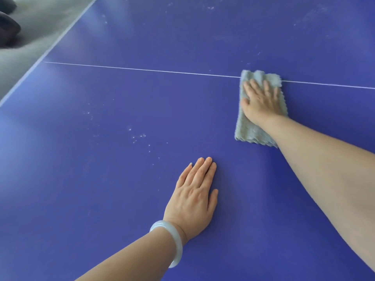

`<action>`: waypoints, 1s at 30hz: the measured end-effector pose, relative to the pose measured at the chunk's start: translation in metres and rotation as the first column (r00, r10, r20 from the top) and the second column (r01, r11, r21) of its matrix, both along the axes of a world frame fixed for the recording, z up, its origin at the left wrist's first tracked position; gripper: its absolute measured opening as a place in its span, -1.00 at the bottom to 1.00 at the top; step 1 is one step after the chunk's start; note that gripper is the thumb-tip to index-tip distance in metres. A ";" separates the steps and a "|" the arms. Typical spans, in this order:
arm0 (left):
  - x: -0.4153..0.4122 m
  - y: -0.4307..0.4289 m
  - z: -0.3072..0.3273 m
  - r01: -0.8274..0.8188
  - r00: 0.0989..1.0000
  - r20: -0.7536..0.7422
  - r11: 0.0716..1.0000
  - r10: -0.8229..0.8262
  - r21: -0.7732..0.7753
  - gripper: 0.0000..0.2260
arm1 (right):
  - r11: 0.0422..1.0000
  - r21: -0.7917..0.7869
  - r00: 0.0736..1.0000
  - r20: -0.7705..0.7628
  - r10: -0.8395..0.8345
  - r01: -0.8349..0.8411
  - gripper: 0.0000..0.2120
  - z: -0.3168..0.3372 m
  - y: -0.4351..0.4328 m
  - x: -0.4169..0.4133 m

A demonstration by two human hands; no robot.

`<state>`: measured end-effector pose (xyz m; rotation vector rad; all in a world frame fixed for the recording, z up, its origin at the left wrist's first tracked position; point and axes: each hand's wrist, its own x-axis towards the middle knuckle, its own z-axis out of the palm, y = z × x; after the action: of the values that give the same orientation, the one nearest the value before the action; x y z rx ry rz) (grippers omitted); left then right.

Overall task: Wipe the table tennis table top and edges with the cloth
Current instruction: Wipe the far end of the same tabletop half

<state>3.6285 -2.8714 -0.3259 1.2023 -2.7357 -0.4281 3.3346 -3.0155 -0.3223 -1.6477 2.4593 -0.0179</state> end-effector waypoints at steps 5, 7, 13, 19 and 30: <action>-0.001 0.000 0.001 0.008 1.000 0.005 1.000 -0.008 -0.001 -0.47 | 0.925 0.002 0.925 -0.005 0.381 -0.381 -0.47 0.003 -0.018 0.064; -0.001 0.001 0.002 0.006 1.000 0.005 1.000 -0.006 -0.004 -0.47 | 0.866 -0.032 0.867 -0.031 0.498 -0.499 -0.48 0.005 0.018 0.066; 0.000 0.001 0.002 0.012 1.000 -0.022 1.000 -0.012 0.005 -0.48 | 0.883 -0.013 0.881 -0.081 0.467 -0.469 -0.44 -0.004 0.155 -0.004; 0.000 0.003 -0.001 -0.004 0.998 -0.063 1.000 0.003 -0.023 -0.49 | 0.971 -0.026 0.970 -0.027 -0.240 0.239 -0.45 -0.002 0.165 0.014; 0.027 0.016 0.016 -0.044 0.966 -0.247 0.990 0.076 0.134 -0.57 | 0.995 -0.020 0.995 -0.041 0.096 -0.097 -0.41 -0.001 0.321 0.224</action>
<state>3.6553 -2.8558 -0.3103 1.1661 -2.4821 -0.7058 3.5584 -2.6945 -0.3233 -1.7906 2.4130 0.0013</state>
